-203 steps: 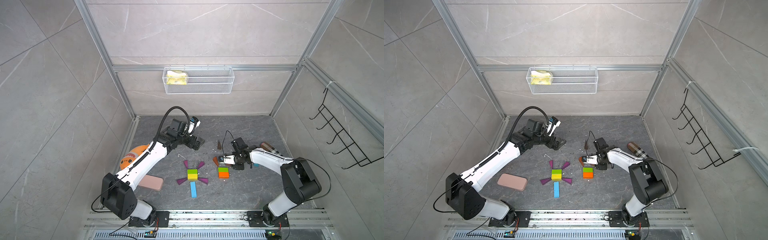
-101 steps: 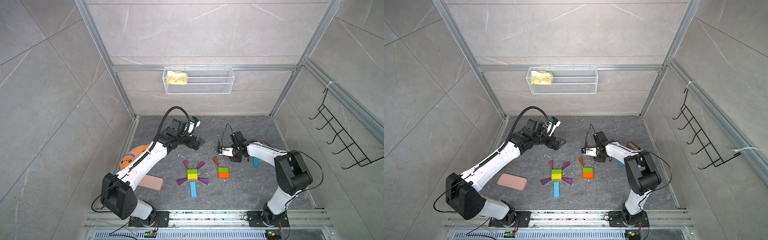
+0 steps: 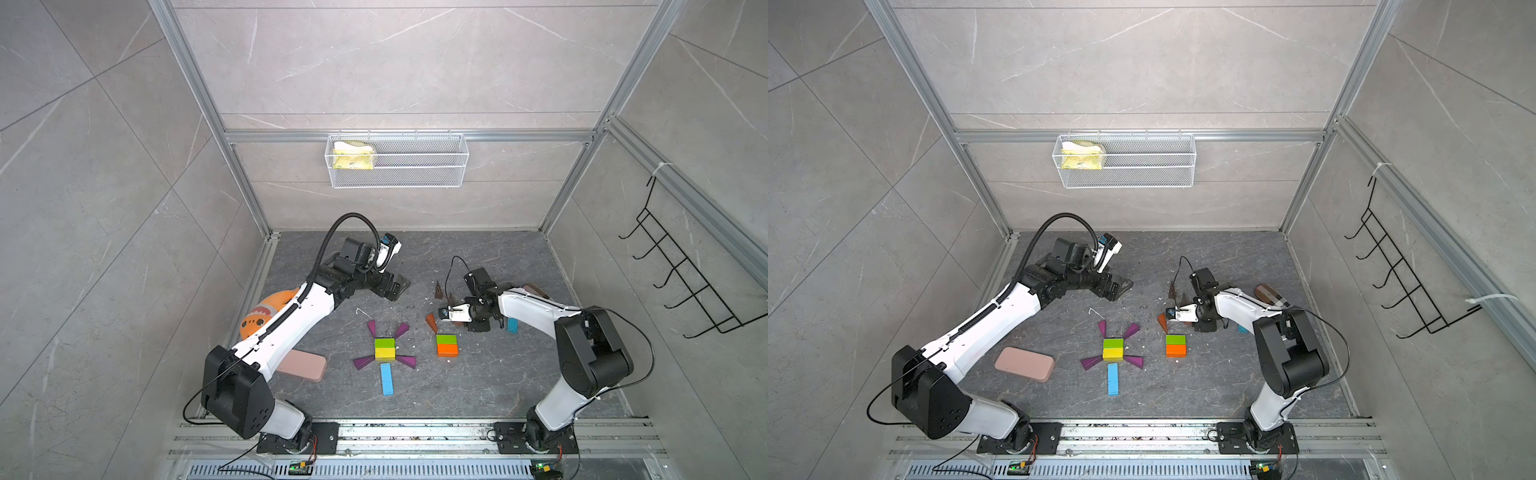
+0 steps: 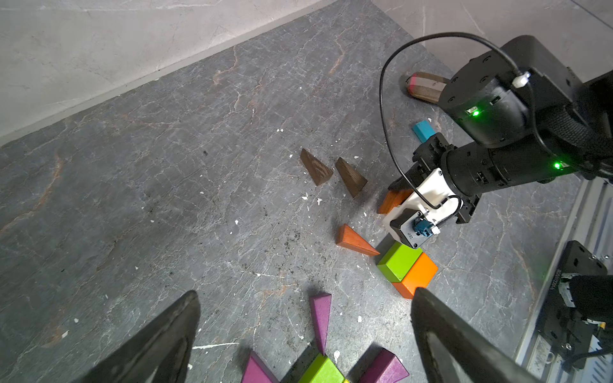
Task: Assemble a small pinwheel with building blocks
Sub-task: Place the building block at the center of the board.
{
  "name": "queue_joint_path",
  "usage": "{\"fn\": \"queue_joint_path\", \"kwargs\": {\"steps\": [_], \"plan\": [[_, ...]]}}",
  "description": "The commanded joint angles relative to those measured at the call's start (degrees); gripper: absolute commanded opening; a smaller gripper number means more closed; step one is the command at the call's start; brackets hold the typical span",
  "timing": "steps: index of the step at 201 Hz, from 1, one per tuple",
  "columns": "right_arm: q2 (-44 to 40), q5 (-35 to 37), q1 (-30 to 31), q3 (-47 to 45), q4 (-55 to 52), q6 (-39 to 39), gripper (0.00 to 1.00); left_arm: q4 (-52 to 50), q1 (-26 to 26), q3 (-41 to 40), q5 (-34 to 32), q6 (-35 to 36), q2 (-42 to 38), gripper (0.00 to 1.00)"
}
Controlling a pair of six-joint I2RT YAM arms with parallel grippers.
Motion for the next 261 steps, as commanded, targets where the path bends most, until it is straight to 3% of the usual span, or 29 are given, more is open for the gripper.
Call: {"fn": "queue_joint_path", "kwargs": {"steps": [1,61,102,112,113,115,116,120,168,232,246,261], "plan": [[-1.9,-1.3,0.0,-1.9,-3.3,-2.9,0.04,1.1,0.4,0.7,4.6,1.2,-1.7,1.0],[-1.7,-0.7,0.7,-3.6,-2.3,-3.2,0.08,1.3,0.4,0.6,5.6,1.4,-1.8,1.0],[0.9,-0.1,0.6,-2.3,-0.9,-2.4,0.18,1.1,0.4,0.6,5.7,1.6,-1.4,1.0],[1.1,-0.1,0.6,-2.2,-0.5,-2.3,0.39,0.8,0.4,0.6,5.3,1.8,-1.3,1.0],[1.2,0.0,0.7,-2.2,-0.5,-2.3,0.47,0.8,0.4,0.6,5.2,1.8,-1.3,1.0],[1.1,0.0,0.7,-2.1,-0.5,-2.4,0.81,0.7,0.4,0.7,5.1,1.9,-1.3,1.0],[1.1,-0.1,0.7,-2.0,-0.5,-2.4,0.9,0.7,0.4,0.7,5.1,1.9,-1.3,1.0],[1.1,-0.1,0.6,-1.9,-0.2,-2.4,0.99,0.6,0.4,0.8,5.0,2.0,-1.3,1.0],[-3.0,0.3,0.6,-2.4,0.3,-0.6,1.0,0.5,0.4,0.9,5.3,2.0,-1.8,1.0],[-22.0,1.0,0.5,-7.3,-2.9,8.6,0.99,1.0,0.4,0.8,6.3,1.4,-2.2,1.0],[-25.8,1.9,0.8,-8.3,-1.5,12.6,1.0,1.1,0.4,0.8,6.4,1.4,-1.9,1.0],[-26.7,6.0,2.0,-5.9,-2.7,25.9,1.0,1.1,0.4,0.7,6.4,1.5,-1.9,1.0]]}}
